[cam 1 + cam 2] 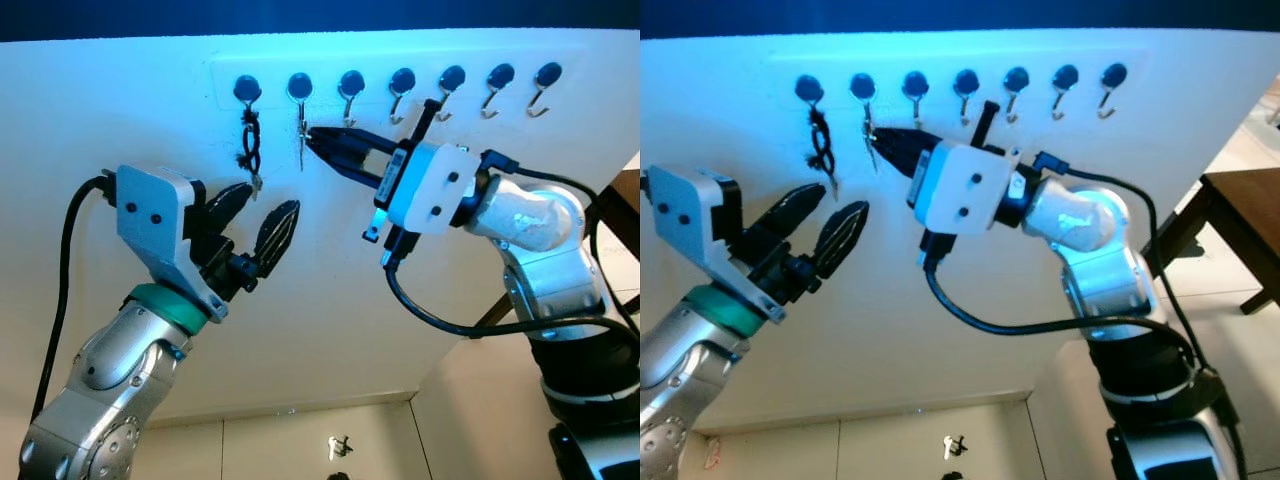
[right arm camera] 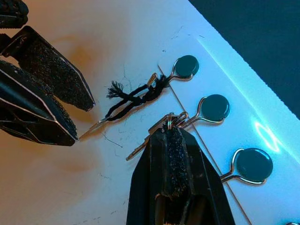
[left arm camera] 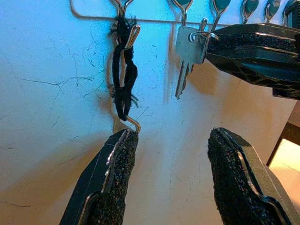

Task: Hang keys on a hook

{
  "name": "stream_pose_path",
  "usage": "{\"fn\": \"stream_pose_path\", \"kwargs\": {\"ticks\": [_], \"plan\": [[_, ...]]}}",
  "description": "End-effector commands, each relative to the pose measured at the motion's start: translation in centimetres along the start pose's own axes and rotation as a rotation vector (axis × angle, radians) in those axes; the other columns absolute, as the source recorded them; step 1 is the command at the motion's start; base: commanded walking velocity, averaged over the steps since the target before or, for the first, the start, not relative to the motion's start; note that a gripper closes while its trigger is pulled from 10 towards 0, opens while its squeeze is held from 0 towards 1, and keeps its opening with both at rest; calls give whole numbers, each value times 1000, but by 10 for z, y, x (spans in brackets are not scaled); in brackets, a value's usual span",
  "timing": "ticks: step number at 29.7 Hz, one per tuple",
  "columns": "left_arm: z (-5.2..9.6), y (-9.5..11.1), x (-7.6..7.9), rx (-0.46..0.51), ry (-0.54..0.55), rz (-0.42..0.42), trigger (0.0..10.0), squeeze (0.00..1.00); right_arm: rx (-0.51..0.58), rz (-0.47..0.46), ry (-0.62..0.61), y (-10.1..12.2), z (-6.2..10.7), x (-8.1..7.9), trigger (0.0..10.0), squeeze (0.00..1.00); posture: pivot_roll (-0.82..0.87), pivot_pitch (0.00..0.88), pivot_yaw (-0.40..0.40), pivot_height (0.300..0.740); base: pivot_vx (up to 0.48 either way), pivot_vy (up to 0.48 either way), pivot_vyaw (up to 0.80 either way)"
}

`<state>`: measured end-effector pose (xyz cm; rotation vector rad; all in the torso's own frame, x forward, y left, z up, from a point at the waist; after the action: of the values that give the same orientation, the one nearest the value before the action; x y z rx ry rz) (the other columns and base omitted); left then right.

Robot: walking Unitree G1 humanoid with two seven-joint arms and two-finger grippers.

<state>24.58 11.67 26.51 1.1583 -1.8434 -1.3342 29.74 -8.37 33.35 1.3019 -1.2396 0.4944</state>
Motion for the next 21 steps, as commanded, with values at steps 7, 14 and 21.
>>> {"fn": "stream_pose_path", "kwargs": {"ticks": [7, 14, 21], "plan": [[-1, -3, -1, -15, -1, 8, 10000, 0, -53, 2, -3, -12, 2, -2, 10000, 0, -66, 75, 94, 740, 0, 0, 0], [0, -2, -1, -17, 2, 6, 10000, 0, -127, 3, -71, -28, 1, 5, 10000, 0, -61, 79, 93, 740, 0, 0, 0], [1, -2, -1, -17, 1, 6, 10000, 0, -141, -11, -82, -33, -3, 4, 10000, 0, -60, 82, 93, 740, 0, 0, 0]]}}
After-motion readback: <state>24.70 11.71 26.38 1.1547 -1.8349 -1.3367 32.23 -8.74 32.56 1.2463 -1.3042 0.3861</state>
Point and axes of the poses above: a point about 5 cm out from each wrist's last joint towards the gripper, its own z axis pointing back from the gripper into the wrist, its own y axis along the axis of the wrist's last joint, x = y × z, the point moved 1 cm from there along -z, pointing out of the wrist towards the gripper, and after that the axes turned 2 degrees about -z, right-handed, at the moved point
